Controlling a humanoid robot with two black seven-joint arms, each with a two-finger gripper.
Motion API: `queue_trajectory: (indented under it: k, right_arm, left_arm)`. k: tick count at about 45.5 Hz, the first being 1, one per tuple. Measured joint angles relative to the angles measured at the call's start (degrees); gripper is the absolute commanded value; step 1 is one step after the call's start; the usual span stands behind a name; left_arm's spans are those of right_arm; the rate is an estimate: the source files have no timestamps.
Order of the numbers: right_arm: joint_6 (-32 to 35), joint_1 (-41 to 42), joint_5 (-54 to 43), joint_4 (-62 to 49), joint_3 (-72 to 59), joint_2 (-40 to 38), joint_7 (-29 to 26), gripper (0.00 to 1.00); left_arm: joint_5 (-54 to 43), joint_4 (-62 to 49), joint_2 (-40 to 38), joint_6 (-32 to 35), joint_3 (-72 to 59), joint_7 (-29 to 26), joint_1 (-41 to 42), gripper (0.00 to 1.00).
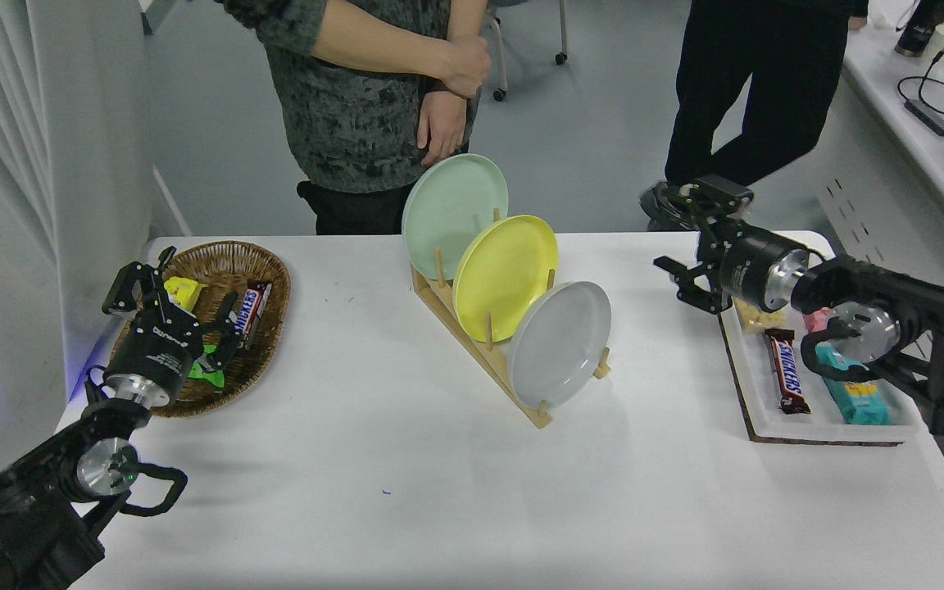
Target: Place the plate on the table
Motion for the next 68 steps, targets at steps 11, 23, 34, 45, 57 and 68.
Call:
queue_trajectory:
  k: [11,23,34,45,57,68]
  right_arm:
    - [-5.2,1.66,-0.87,9.15,-1.46,0.05,-4.6,0.98]
    - [-8.03,2.34,-1.22,13.23,-3.29,1.23,-7.76,0.96]
    - [-9.01,2.58,-2.12,12.78,-4.06,2.3,-8.76,0.97]
    - [-8.94,2.64,-4.11,7.81,-4.15,4.78,-9.61,0.91]
    - [-8.56,2.46,-5.05,1.79,-3.31,8.81,-10.41,0.9]
    - [-8.78,2.19,-5.16,0.09,-1.54,11.79,-11.31,0.88]
  left_arm:
    - [0.0,0.0,-0.01,0.01,0.0,0.01,0.0,0.98]
    - [0.0,0.0,-0.01,0.01,0.0,0.03,-0.08,0.98]
    - [0.0,0.0,-0.03,-0.01,0.0,0.0,-0.12,0.98]
    - [-0.01,0.0,-0.02,-0.01,0.0,0.05,-0.15,0.98]
    - [-0.01,0.0,-0.02,-0.01,0.0,-0.01,-0.15,0.98]
    - [-0.01,0.0,-0.03,-0.01,0.0,-0.01,-0.18,0.98]
